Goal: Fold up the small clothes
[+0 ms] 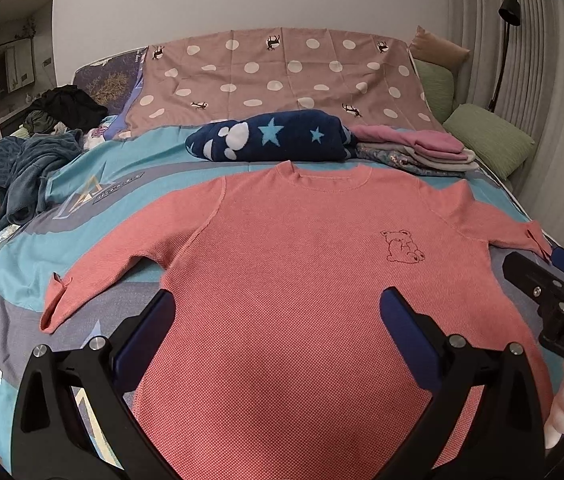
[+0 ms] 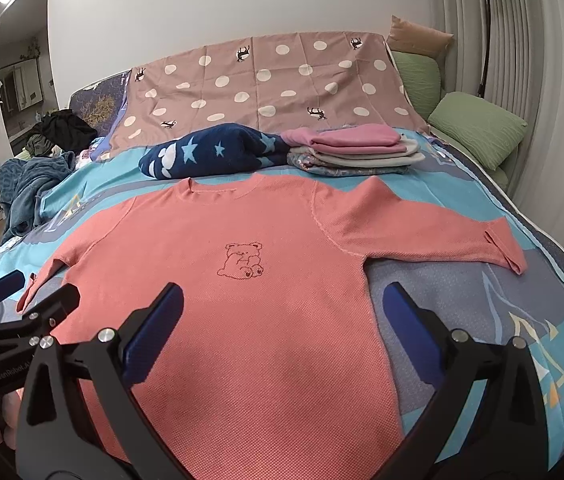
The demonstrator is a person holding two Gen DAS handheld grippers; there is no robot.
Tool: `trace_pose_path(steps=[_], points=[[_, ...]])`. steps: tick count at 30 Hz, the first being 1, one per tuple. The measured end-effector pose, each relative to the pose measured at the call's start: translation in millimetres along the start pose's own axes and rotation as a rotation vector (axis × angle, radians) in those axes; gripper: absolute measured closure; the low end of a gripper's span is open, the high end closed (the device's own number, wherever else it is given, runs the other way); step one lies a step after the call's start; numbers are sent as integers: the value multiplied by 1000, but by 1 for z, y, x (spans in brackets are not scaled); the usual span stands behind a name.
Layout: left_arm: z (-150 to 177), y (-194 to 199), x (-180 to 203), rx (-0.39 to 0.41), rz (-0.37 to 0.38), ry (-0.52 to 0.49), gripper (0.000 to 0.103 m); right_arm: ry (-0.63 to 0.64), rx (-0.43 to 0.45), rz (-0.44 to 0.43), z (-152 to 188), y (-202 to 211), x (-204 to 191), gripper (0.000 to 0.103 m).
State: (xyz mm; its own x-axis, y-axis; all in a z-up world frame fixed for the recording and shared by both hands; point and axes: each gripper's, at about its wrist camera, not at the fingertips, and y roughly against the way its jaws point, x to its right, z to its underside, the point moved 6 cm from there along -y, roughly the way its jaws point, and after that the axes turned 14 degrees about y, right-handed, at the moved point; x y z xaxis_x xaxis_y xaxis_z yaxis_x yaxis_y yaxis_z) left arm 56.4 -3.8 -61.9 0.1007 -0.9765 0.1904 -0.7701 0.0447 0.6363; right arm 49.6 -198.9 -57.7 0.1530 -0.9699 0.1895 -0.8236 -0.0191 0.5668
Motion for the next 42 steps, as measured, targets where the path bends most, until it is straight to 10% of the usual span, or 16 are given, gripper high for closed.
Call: trace_pose_path(steps=[42], points=[[6,-8,-33,-15,-38,53,1,94,28,-36,-15,7,-39,5]])
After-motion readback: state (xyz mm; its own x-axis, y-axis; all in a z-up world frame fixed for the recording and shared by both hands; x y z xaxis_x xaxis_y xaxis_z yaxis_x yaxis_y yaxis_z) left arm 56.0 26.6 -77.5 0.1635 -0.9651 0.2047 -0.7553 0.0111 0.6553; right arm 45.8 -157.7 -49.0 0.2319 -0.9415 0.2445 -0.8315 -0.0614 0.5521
